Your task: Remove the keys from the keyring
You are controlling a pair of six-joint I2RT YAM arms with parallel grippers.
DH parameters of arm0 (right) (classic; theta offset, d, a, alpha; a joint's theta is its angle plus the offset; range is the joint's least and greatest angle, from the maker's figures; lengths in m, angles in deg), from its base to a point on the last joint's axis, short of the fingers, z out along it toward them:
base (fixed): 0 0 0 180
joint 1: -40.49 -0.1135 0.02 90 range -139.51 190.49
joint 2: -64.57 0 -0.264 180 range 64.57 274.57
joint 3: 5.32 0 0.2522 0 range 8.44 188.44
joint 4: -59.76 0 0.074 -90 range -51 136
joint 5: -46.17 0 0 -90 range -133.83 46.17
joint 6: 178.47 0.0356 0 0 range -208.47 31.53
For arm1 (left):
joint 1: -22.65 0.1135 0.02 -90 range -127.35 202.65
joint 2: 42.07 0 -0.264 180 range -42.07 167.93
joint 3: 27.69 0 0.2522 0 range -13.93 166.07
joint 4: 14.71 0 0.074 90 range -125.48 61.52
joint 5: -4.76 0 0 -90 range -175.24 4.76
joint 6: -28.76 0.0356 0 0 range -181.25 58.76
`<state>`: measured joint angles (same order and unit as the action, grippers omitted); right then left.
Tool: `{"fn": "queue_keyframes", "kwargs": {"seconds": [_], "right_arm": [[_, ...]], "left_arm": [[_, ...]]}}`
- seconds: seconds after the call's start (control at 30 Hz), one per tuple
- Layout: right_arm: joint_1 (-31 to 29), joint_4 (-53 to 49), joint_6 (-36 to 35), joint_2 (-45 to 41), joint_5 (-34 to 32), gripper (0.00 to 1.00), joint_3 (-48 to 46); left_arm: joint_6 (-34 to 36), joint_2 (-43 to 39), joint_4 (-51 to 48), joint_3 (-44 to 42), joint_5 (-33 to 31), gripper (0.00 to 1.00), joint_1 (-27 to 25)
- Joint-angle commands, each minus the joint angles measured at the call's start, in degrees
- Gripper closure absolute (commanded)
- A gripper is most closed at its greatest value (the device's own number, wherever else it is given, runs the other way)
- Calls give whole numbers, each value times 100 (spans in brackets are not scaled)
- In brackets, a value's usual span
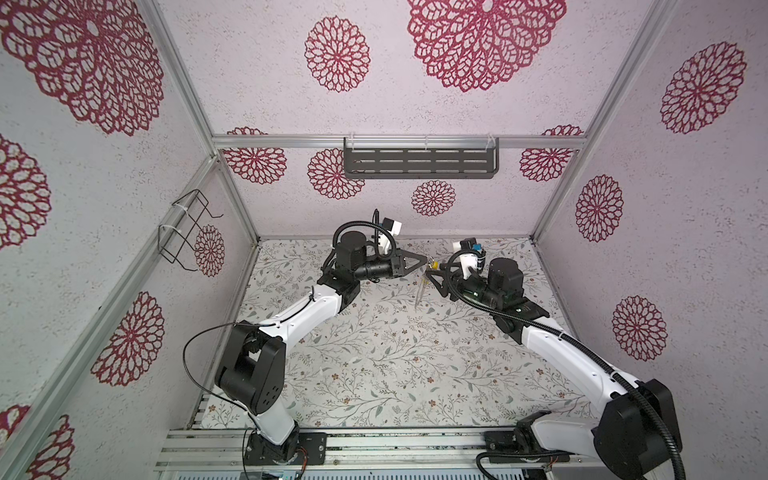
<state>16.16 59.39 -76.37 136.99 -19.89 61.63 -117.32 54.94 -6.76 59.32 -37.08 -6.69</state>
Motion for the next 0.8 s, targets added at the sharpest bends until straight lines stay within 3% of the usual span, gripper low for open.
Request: {"fn": "queue_keyframes", "kwargs": {"seconds": [0.0, 0.4, 0.6, 0.77], "right_arm": [[-78, 270, -159, 1, -144, 41, 295], [-213, 120, -330, 49, -294, 52, 447], [-216, -13, -414, -98, -399, 77, 390], [-216, -194, -445, -350, -505, 88, 272]], "left_arm": [[-61, 85, 309, 206, 156, 100, -59], [-4, 129, -361, 358, -49, 100, -100], [21, 138, -352, 356, -34, 100, -92], [105, 130, -348, 357, -16, 100, -43]]}}
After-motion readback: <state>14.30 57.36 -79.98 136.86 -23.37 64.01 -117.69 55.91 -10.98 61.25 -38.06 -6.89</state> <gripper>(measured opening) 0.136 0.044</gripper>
